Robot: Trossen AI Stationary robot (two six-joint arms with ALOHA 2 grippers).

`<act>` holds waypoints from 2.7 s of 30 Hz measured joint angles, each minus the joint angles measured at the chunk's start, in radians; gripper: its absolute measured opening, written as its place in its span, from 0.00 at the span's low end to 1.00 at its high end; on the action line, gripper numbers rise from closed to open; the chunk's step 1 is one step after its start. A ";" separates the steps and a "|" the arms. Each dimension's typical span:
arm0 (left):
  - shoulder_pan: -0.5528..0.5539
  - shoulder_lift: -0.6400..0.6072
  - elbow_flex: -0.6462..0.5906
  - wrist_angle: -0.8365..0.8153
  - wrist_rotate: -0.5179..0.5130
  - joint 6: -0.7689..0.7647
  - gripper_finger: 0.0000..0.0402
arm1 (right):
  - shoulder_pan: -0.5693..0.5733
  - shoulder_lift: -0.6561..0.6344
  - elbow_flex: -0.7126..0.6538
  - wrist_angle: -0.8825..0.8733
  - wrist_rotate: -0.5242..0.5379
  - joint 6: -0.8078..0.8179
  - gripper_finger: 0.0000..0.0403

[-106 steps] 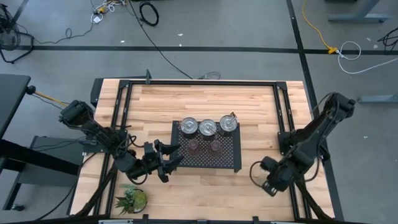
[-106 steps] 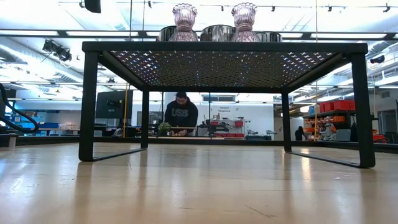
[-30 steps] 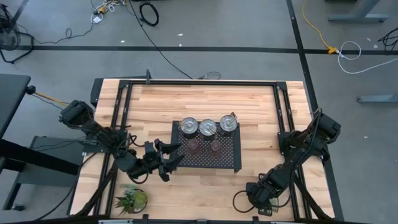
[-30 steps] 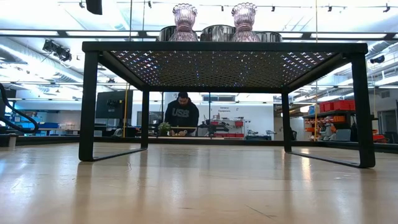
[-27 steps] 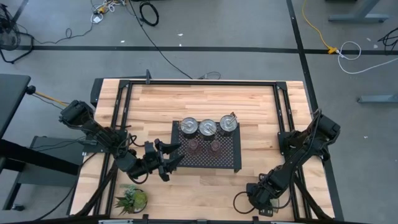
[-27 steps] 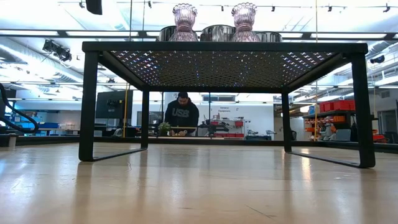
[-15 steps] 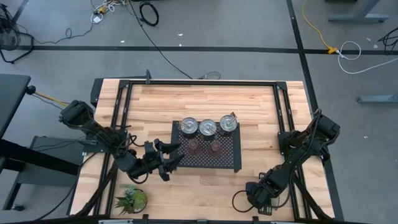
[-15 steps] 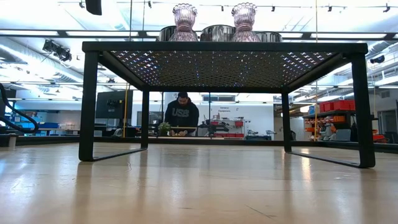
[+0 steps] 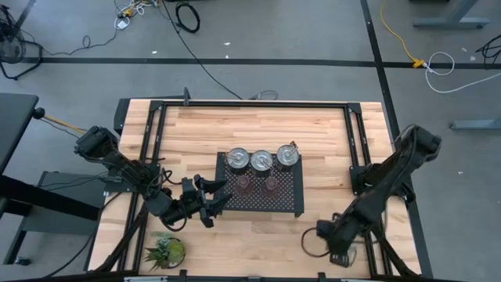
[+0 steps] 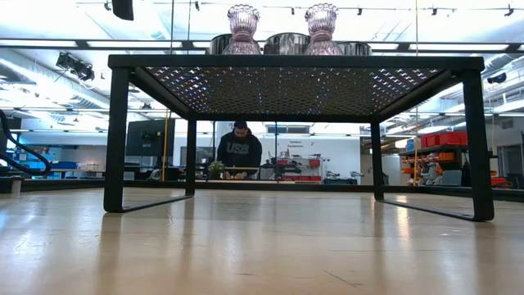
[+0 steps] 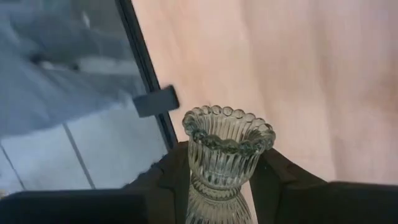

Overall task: Pick & Place candle stick holders
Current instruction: Put the green glass candle holder on the shelf aligned with the other glass candle holders

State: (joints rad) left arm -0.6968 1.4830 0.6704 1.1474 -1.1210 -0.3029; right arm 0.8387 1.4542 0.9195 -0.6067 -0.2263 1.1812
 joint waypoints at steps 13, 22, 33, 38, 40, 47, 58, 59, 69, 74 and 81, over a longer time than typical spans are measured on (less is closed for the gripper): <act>0.000 0.000 0.000 0.000 0.000 0.000 0.74 | 0.000 -0.458 0.001 0.110 0.685 -0.101 0.28; 0.000 0.000 0.000 0.000 -0.004 -0.001 0.74 | -0.032 -0.438 0.002 0.306 1.212 -0.559 0.28; 0.000 0.000 0.000 0.001 -0.028 -0.003 0.74 | -0.137 -0.217 0.002 0.433 1.272 -0.648 0.28; 0.000 0.000 0.000 0.001 -0.030 -0.008 0.74 | -0.166 -0.130 0.002 0.462 1.303 -0.637 0.28; 0.000 0.000 0.000 0.001 -0.030 -0.008 0.74 | -0.178 -0.101 0.002 0.462 1.283 -0.617 0.28; 0.000 0.000 0.000 0.003 -0.028 -0.029 0.74 | -0.197 -0.065 0.002 0.450 1.366 -0.572 0.28; 0.000 0.000 0.000 0.002 -0.027 -0.027 0.74 | -0.226 -0.062 -0.077 0.474 1.361 -0.477 0.28; 0.000 0.000 0.000 0.002 -0.027 -0.027 0.74 | -0.228 -0.062 -0.094 0.493 1.359 -0.468 0.28; 0.000 0.000 0.000 0.000 -0.032 -0.026 0.74 | -0.243 -0.064 -0.150 0.675 1.301 -0.576 0.28; 0.000 0.000 0.000 0.000 -0.035 -0.026 0.74 | -0.243 -0.064 -0.150 0.677 1.262 -0.594 0.28; 0.000 0.000 0.000 0.000 -0.038 -0.026 0.74 | -0.243 -0.061 -0.153 0.659 1.209 -0.577 0.58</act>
State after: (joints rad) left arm -0.6968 1.4830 0.6704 1.1477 -1.1588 -0.3290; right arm 0.5961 1.3932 0.7662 0.0520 0.9825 0.6041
